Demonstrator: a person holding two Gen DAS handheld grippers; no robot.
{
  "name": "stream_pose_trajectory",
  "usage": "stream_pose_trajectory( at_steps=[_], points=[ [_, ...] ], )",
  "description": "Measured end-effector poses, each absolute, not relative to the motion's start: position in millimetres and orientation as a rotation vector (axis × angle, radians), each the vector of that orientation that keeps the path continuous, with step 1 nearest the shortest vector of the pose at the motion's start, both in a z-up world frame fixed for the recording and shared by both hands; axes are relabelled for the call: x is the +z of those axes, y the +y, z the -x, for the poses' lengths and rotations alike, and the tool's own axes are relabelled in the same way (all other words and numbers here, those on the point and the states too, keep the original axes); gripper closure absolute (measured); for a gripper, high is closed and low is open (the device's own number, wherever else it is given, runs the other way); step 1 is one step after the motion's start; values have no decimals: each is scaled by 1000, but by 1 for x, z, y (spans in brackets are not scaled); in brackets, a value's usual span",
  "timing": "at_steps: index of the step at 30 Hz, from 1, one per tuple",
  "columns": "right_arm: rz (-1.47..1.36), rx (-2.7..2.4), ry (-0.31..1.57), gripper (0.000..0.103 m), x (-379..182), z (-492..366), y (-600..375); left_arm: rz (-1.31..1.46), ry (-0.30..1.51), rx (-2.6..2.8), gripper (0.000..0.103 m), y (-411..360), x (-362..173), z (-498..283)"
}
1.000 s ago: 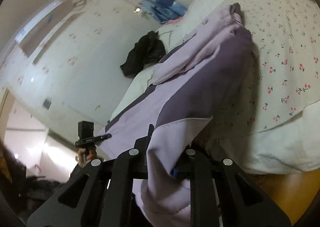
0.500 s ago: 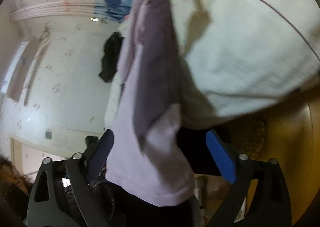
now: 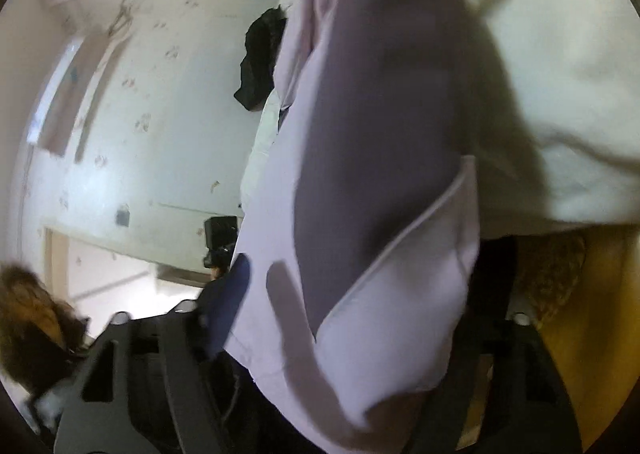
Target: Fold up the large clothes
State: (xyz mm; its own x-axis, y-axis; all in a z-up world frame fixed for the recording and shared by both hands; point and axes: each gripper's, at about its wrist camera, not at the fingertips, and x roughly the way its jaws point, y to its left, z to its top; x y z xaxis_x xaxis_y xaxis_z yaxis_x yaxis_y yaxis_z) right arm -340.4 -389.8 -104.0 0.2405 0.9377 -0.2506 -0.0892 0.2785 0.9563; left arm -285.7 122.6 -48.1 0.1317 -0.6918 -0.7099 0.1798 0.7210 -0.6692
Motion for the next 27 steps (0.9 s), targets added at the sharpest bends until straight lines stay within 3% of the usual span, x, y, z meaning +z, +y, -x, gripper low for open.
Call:
stream_pose_trajectory(
  at_steps=[2,4,7,10,12,13,14,16,20,27],
  points=[
    [-987,892,1073,51,-100,339,-390,505,1277,-671,13,126,-46,284],
    [-977,865,1089,51,-102,338,-394,519,1268,-673,13,130,-46,284],
    [-1027,833,1139,39,-117,343,-400,587,1270,-657,13,141,-52,281],
    [-1064,830,1118,39,-121,351,-406,652,1257,-641,13,150,-59,278],
    [-1044,802,1047,60,-110,354,-408,651,1243,-621,32,146,-58,277],
    [-1022,784,1024,72,-103,355,-405,630,1233,-596,49,141,-53,278],
    [-1001,776,1006,79,-97,355,-405,618,1205,-596,64,138,-47,280],
    [-998,794,909,82,-70,357,-400,640,1120,-623,79,138,-26,286],
    [-1035,879,717,82,-22,364,-406,599,982,-643,84,136,27,301],
    [-1028,1003,583,82,23,377,-401,597,866,-697,84,151,73,338]
  ],
)
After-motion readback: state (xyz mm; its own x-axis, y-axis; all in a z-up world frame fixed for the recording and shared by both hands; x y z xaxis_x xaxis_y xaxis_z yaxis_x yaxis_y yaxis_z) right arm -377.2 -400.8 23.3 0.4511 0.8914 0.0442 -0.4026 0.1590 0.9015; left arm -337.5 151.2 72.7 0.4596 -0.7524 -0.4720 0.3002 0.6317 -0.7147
